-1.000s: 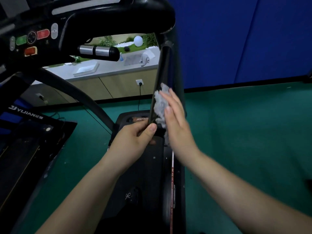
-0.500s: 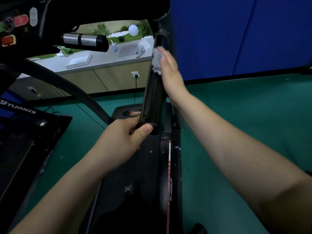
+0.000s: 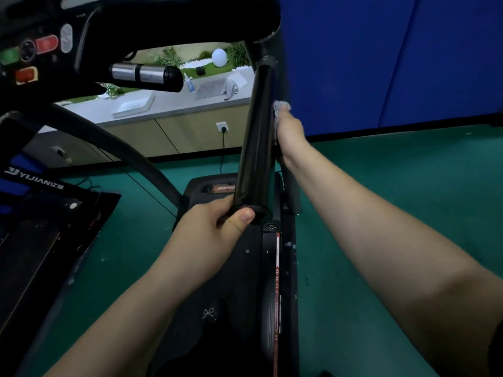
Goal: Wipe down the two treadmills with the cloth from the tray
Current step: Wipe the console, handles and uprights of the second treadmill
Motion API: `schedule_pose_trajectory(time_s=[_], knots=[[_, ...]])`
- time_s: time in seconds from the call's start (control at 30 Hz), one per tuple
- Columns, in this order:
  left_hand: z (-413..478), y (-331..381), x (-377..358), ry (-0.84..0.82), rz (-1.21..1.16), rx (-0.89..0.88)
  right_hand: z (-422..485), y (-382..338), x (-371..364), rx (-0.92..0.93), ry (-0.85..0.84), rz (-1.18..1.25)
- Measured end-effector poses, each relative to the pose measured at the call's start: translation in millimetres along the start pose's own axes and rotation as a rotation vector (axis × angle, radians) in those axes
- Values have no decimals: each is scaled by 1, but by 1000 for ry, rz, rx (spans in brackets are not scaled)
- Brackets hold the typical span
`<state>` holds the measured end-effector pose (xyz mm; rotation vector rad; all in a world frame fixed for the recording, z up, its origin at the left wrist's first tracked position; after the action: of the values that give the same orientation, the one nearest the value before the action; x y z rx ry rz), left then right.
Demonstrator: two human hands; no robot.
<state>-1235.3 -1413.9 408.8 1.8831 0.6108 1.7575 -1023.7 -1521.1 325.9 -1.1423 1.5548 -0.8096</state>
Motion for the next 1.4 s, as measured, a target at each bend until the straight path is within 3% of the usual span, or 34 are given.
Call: schedule_pose_trajectory(time_s=[0.17,0.4,0.47,0.6,0.67,0.73,0.83,0.9,1.3,1.4], knots=[[0,-7,3,73,12,16,-75,40,4,-65,31,41],[-2,-16,-4,144,-36,37,-178,69,10,-330,-190,230],[-2,-17,-5,160,-70,20,-194,58,22,-327,-265,132],[-1,-30,-8,135,-197,2,-184,-18,57,123,-64,-409],[-1,-42,-14,91,-228,7,-178,-62,45,377,7,-554],[-1,-49,-20,32,-293,7,-170,-86,10,588,-113,-717],[-2,-53,-25,-15,-403,16,-164,-59,-47,718,-444,-1048],[-2,-55,-27,-27,-440,34,-169,-40,-59,877,-499,-1236],[-7,-64,-33,-79,-624,114,-228,-1,-26,1478,-380,-1154],[-9,-61,-34,-82,-630,113,-227,9,-13,1533,-378,-1140]])
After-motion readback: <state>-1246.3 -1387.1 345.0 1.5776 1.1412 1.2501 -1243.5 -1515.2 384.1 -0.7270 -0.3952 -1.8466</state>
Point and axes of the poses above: each hand's wrist, its own z-axis towards the middle knuckle, its own x-axis out of the back of the hand, y = z × x, the point moved 8 cm from there along z, towards the middle knuckle, and after that the axes turned 2 degrees about -y, right-handed, at the moved point
